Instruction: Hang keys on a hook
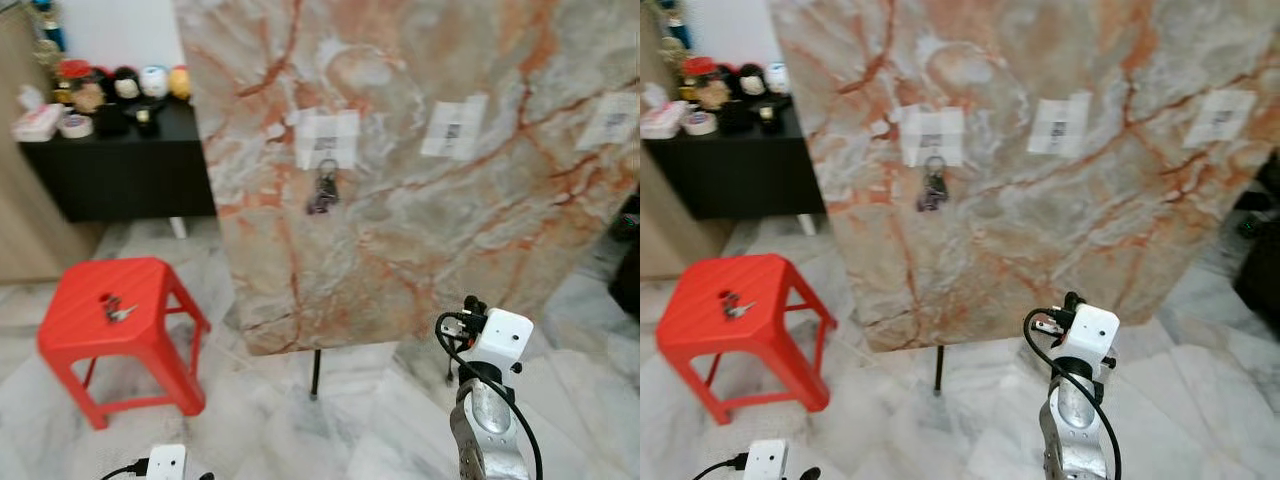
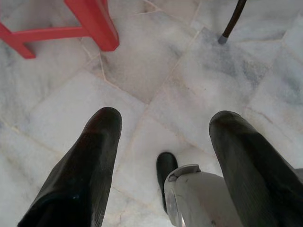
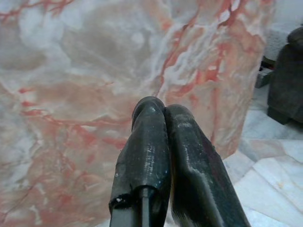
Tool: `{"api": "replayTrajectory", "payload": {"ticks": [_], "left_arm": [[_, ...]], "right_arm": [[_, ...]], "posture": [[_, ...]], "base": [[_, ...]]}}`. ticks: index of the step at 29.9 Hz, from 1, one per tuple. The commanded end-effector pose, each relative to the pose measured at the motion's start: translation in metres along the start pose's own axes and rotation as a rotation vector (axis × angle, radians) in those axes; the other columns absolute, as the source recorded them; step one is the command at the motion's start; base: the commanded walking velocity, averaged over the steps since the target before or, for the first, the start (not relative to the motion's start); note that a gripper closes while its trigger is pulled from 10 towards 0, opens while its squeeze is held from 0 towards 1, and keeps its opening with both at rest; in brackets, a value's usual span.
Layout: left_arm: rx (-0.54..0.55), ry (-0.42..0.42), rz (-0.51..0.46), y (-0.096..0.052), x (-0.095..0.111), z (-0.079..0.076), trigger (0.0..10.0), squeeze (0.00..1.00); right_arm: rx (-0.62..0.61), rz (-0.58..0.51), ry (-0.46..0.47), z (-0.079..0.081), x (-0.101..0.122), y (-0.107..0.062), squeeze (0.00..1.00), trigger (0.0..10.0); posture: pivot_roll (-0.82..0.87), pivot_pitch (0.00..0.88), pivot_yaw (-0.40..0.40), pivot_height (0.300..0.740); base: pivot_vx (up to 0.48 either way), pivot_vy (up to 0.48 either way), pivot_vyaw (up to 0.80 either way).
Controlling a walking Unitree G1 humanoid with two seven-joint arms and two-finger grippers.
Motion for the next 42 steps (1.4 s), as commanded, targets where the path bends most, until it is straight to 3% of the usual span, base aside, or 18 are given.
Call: {"api": "replayTrajectory", "payload": {"ticks": [1, 12, 18, 21, 24, 28, 35, 42], "left_arm": [[0.003, -0.002, 0.033, -0.003, -0.008, 0.003, 10.0, 0.00], [0.004, -0.007, 0.053, -0.003, -0.011, 0.003, 10.0, 0.00], [0.012, -0.011, 0.064, -0.003, -0.012, 0.006, 10.0, 0.00], [0.014, -0.014, 0.069, -0.003, -0.013, 0.007, 10.0, 0.00], [0.014, -0.013, 0.070, -0.004, -0.013, 0.007, 10.0, 0.00], [0.013, -0.013, 0.072, -0.004, -0.013, 0.007, 10.0, 0.00], [0.009, -0.012, 0.072, -0.004, -0.013, 0.006, 10.0, 0.00], [0.010, -0.013, 0.072, -0.004, -0.013, 0.006, 10.0, 0.00]], "right_arm": [[-0.001, 0.005, 0.004, 0.000, 0.001, 0.002, 0.00, 10.0], [-0.001, -0.003, 0.010, 0.000, 0.002, 0.002, 0.00, 10.0], [0.025, -0.060, -0.034, 0.004, 0.011, 0.004, 0.00, 10.0], [0.041, -0.155, -0.148, 0.008, 0.026, 0.005, 0.00, 10.0], [-0.085, -0.291, -0.288, -0.004, 0.046, 0.004, 0.00, 10.0], [-0.157, -0.367, -0.383, -0.011, 0.058, 0.003, 0.00, 10.0], [-0.184, -0.361, -0.424, -0.010, 0.055, 0.001, 0.00, 10.0], [-0.203, -0.320, -0.384, -0.013, 0.050, 0.002, 0.00, 10.0]], "posture": [[0.02, 0.000, -0.045, 0.740], [0.02, 0.000, -0.044, 0.740], [0.02, 0.000, -0.044, 0.740], [0.03, 0.000, -0.044, 0.740], [0.03, 0.001, -0.044, 0.740], [0.02, 0.003, -0.041, 0.740], [0.02, 0.006, -0.041, 0.740], [0.02, 0.009, -0.039, 0.740]], "base": [[0.000, 0.000, -0.71], [0.000, 0.000, -0.70], [0.000, 0.000, 0.00], [0.000, 0.000, 0.00], [0.000, 0.000, 0.00], [0.000, 0.000, 0.00], [0.000, 0.000, 0.00], [0.000, 0.000, 0.00]]}}
Point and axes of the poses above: a point about 5 cm out from each wrist's last joint towards the gripper, its own y axis pointing out of the wrist towards the gripper, its own x axis along the axis of the wrist's last joint, z = x × y, the point moved 1 cm from there along y, pointing out of the wrist towards the gripper, and after that the axes turned 1 degree about -y, right-handed, at the moved point
